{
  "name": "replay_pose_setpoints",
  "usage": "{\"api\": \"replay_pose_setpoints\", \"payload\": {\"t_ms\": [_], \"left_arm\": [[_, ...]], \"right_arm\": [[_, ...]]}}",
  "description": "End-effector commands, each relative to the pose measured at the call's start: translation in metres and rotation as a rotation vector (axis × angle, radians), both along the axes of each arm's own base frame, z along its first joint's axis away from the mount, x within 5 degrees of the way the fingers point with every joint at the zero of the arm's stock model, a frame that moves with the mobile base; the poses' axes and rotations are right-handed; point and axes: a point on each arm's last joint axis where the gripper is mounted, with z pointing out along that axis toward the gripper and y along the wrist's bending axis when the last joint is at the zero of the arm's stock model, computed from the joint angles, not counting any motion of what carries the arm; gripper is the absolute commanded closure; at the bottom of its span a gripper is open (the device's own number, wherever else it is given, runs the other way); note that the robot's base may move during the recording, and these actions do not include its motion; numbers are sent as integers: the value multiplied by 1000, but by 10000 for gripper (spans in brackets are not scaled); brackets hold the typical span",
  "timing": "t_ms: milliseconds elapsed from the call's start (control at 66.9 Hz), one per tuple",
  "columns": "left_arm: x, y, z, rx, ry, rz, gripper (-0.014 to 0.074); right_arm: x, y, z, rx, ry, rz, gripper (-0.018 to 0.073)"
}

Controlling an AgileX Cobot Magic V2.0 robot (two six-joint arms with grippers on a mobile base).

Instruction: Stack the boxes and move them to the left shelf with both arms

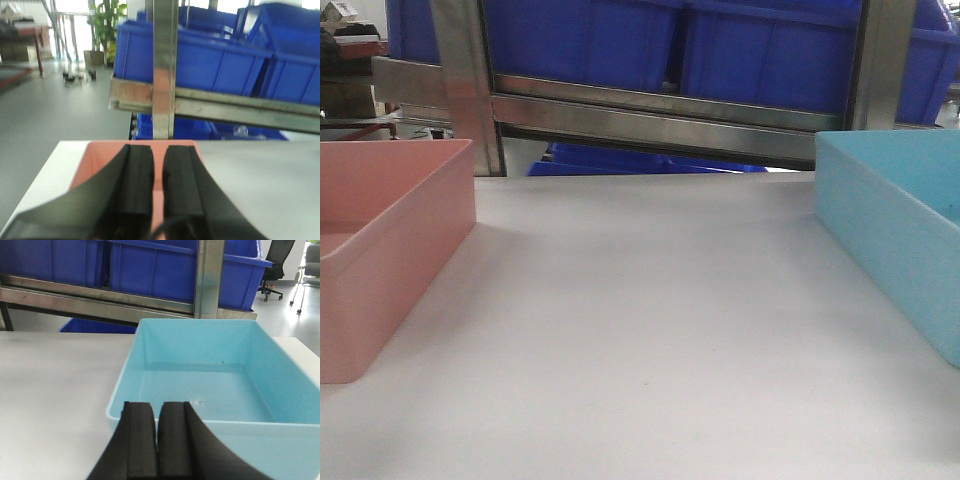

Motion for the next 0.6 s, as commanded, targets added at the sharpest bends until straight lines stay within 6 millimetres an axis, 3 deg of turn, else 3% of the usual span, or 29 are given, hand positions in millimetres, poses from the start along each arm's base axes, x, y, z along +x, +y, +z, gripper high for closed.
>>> {"api": "replay_pose_setpoints", "payload": {"t_ms": [0, 120, 209, 329, 583], "left_arm": [[23, -2, 35, 5, 49, -2, 428], [63, -7, 52, 10, 257, -7, 210], [94, -7, 56, 37, 423, 10, 109], [134, 2, 58, 82, 580, 71, 88], [206, 54, 49, 167, 734, 196, 95]], "right_arm": [[-3, 0, 15, -4, -125, 3, 511], [-3, 0, 15, -4, -125, 3, 511], [-3, 0, 15, -4, -125, 3, 511], [-3, 0, 15, -4, -125, 3, 511], [-3, 0, 15, -4, -125, 3, 511]]}}
